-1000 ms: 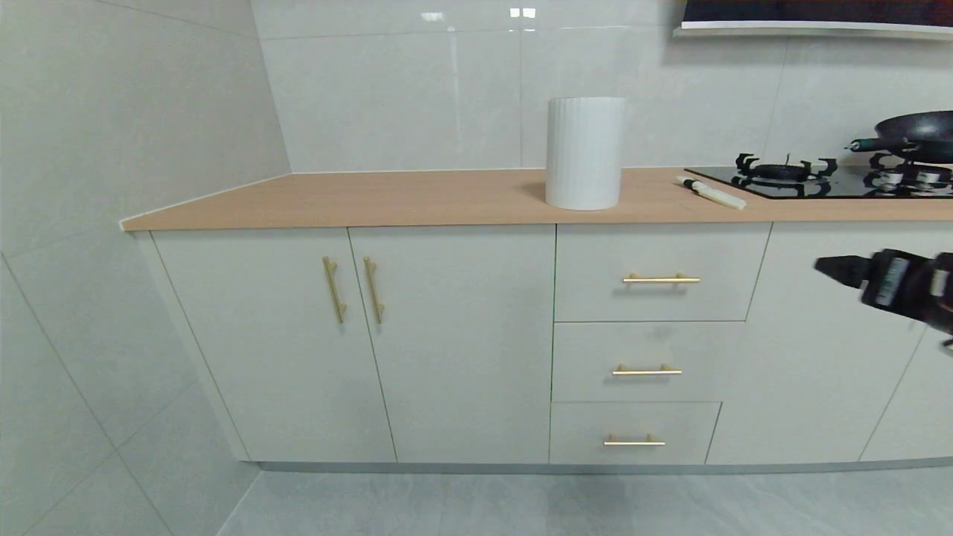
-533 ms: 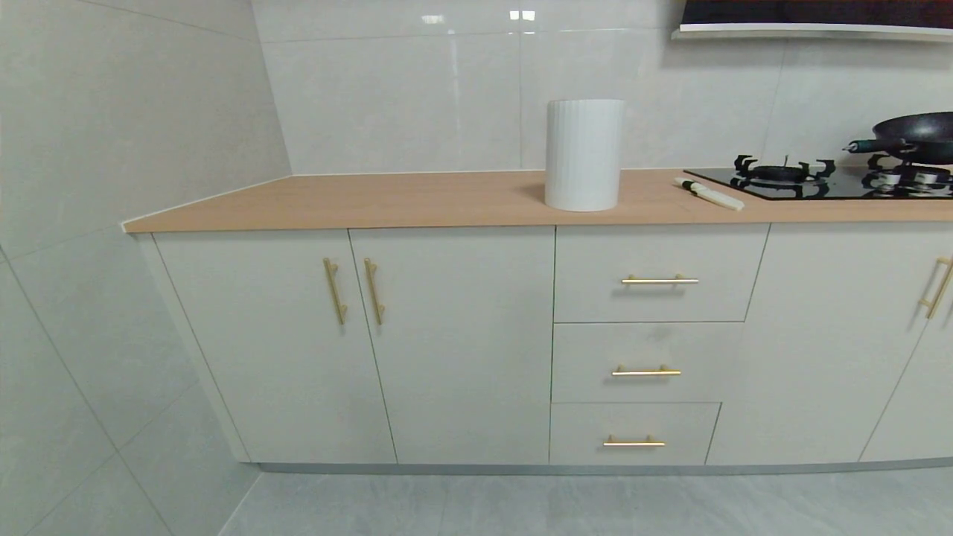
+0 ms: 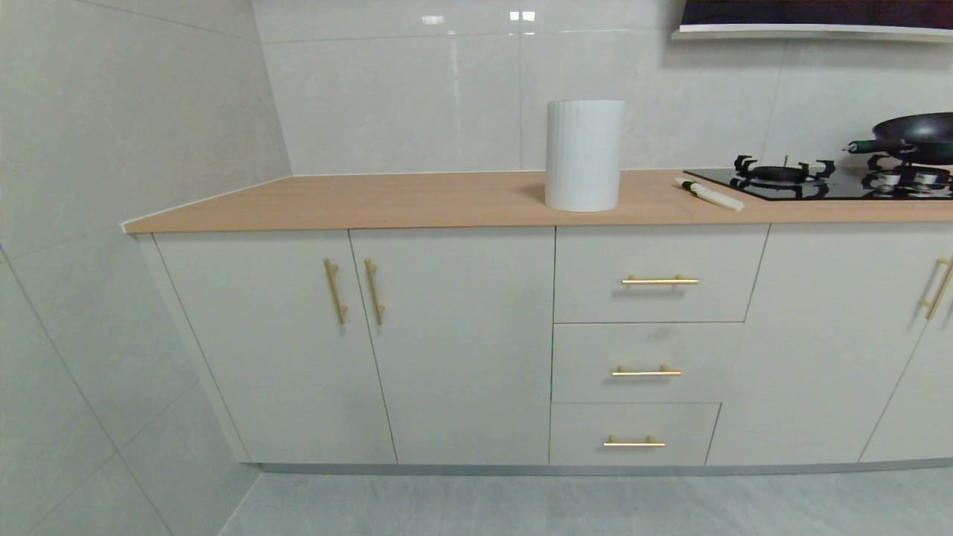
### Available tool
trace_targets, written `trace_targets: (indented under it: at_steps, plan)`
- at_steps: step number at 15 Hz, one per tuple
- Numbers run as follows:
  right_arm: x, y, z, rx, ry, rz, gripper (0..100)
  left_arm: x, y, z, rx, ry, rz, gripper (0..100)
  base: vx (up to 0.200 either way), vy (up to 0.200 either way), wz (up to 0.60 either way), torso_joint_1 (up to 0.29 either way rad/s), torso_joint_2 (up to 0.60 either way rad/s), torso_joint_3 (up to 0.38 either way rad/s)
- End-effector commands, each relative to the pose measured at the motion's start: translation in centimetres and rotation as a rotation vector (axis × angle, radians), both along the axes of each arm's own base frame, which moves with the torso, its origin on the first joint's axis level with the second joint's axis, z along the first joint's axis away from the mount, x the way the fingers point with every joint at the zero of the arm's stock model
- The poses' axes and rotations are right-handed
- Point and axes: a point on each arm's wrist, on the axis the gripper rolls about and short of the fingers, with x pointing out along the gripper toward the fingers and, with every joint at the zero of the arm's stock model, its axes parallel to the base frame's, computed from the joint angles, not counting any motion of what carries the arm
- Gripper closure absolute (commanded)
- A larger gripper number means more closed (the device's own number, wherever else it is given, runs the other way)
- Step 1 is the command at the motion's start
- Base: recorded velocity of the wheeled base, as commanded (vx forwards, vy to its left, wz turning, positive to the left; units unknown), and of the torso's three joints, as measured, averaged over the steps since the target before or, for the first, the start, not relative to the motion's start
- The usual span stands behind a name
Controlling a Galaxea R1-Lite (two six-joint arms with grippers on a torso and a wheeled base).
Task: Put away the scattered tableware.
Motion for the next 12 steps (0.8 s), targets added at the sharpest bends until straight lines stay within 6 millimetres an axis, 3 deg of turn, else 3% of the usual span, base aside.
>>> trace_targets:
  at_steps: [1, 5, 12]
  plan:
    - [2.0, 0.2, -3.4, -0.011, -0.024, 0.102, 0, 0.0, 0.0, 0.0, 0.0, -0.001, 0.0, 0, 0.0, 0.0, 0.0, 0.0, 0.0, 0.0]
    - [2.2, 0.4, -4.2, -0.04, 0.017, 0.192, 0, 0.0, 0.0, 0.0, 0.0, -0.001, 0.0, 0, 0.0, 0.0, 0.0, 0.0, 0.0, 0.0]
    - [2.2, 0.5, -4.6, -0.102, 0.057, 0.203, 0, 0.0, 0.0, 0.0, 0.014, -0.001, -0.001, 0, 0.0, 0.0, 0.0, 0.0, 0.0, 0.0]
